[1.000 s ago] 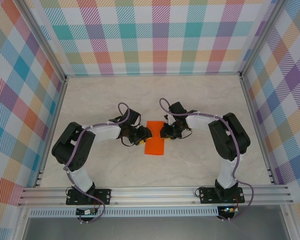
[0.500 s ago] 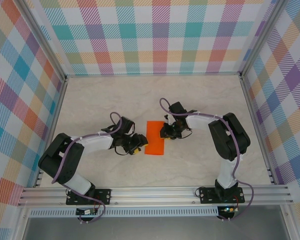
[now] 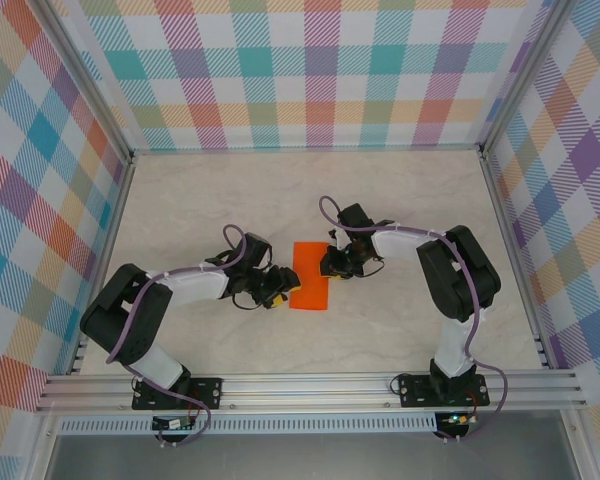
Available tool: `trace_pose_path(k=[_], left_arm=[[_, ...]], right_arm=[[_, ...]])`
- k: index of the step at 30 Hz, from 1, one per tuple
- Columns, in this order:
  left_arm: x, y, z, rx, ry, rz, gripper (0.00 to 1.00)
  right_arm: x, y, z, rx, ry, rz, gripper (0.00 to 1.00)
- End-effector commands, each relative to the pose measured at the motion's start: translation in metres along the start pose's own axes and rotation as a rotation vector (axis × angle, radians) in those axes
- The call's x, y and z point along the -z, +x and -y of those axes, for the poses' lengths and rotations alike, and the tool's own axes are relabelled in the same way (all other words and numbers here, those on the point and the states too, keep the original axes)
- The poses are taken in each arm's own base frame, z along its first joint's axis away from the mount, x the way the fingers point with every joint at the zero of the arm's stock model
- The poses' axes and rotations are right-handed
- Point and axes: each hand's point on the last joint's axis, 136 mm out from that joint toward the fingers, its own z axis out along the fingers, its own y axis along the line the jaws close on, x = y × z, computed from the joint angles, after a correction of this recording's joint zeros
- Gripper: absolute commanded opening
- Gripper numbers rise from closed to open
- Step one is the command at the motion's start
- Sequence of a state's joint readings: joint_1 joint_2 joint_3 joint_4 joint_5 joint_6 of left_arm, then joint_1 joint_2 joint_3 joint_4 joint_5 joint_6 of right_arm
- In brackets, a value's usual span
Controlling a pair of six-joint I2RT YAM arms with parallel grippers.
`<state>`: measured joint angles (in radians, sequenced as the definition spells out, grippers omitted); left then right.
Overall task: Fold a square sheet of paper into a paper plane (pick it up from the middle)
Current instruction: Fold the triangle a second time at the center of the table.
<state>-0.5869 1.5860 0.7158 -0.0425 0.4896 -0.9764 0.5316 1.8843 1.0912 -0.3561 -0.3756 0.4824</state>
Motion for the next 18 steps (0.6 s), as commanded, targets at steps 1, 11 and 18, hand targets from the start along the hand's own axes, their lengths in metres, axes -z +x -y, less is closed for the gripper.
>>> trace_pose_path(k=[1,11,18], left_arm=[[-0.0045,0.004,-0.0007,-0.002,0.005,-0.024,0.53],[-0.0103,0.005,0.0044,-0.009,0.037,-0.046,0.52],[-0.0105,0.0048,0.0042,-0.008,0.037,-0.045,0.52]], right_arm=[[-0.0085,0.005,0.0165,-0.026,0.05,-0.017,0.21],[-0.0104,0.0074,0.02,-0.031,0.057,-0.02,0.21],[-0.0103,0.0077,0.0195,-0.033,0.053,-0.019,0.21]])
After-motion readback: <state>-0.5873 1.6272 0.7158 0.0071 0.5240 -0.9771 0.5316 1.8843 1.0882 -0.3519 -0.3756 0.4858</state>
